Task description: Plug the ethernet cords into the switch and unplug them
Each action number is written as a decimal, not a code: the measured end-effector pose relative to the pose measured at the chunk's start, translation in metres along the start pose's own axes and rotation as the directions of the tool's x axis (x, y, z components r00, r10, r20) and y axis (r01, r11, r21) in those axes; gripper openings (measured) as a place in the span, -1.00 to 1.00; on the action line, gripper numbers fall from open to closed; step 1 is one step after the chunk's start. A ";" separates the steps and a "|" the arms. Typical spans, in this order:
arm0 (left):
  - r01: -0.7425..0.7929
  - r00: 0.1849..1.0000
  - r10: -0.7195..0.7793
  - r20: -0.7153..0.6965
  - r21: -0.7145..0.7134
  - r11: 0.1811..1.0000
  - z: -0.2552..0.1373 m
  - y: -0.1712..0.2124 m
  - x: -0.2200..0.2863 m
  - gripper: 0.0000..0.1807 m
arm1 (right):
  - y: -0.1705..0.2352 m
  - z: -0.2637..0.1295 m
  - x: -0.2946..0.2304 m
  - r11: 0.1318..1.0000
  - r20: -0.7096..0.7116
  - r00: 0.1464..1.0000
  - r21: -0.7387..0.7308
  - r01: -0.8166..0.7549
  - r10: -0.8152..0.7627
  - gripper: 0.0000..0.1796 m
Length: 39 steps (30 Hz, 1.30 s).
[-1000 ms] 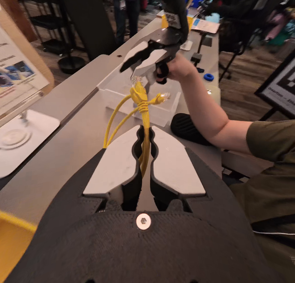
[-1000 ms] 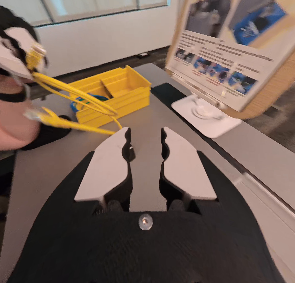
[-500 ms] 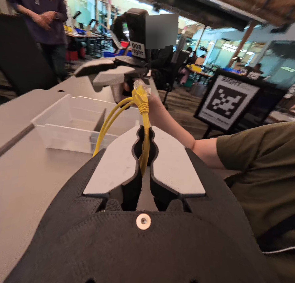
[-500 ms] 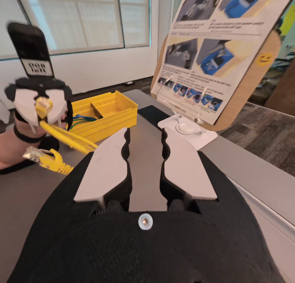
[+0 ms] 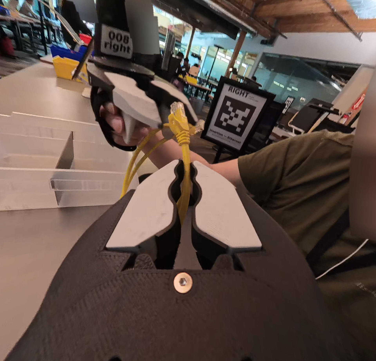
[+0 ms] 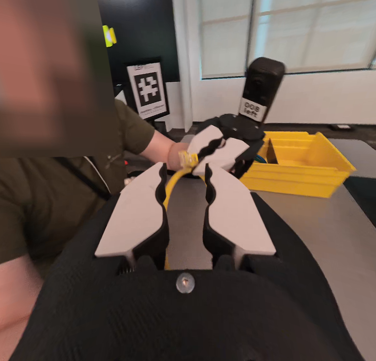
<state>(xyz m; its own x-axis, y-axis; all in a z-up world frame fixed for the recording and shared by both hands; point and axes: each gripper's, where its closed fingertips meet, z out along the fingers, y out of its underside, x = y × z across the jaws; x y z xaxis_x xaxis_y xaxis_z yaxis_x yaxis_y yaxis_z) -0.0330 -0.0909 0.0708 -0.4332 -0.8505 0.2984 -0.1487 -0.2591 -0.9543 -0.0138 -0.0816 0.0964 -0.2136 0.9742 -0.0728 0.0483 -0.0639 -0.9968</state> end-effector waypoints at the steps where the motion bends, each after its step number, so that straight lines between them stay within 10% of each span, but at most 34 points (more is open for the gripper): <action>1: -0.011 1.000 0.010 -0.006 -0.030 0.999 0.002 0.005 0.001 -0.94 | 0.000 0.004 -0.003 1.000 0.019 1.000 -0.005 0.019 -0.019 -0.60; 15: -0.026 0.959 0.012 -0.283 -0.047 0.999 0.003 0.010 0.043 -0.93 | -0.022 -0.001 -0.026 0.956 0.242 0.965 0.291 0.029 -0.103 -0.69; 24: -0.085 0.959 0.036 -0.282 -0.162 0.983 0.001 0.023 0.048 -0.94 | -0.019 -0.003 -0.029 0.972 0.226 0.968 0.228 0.055 -0.108 -0.69; 39: 0.097 0.886 -0.062 -0.459 0.054 0.994 -0.005 -0.004 0.057 -0.93 | -0.004 0.066 -0.038 0.965 0.255 0.936 0.163 0.204 -0.241 -0.83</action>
<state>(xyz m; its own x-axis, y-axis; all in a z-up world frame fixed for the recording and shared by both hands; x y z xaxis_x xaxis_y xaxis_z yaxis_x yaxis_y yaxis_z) -0.0612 -0.1364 0.0921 -0.7830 -0.5273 0.3300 -0.1421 -0.3649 -0.9202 -0.0700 -0.1323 0.1005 -0.4609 0.8723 0.1634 -0.1560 0.1017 -0.9825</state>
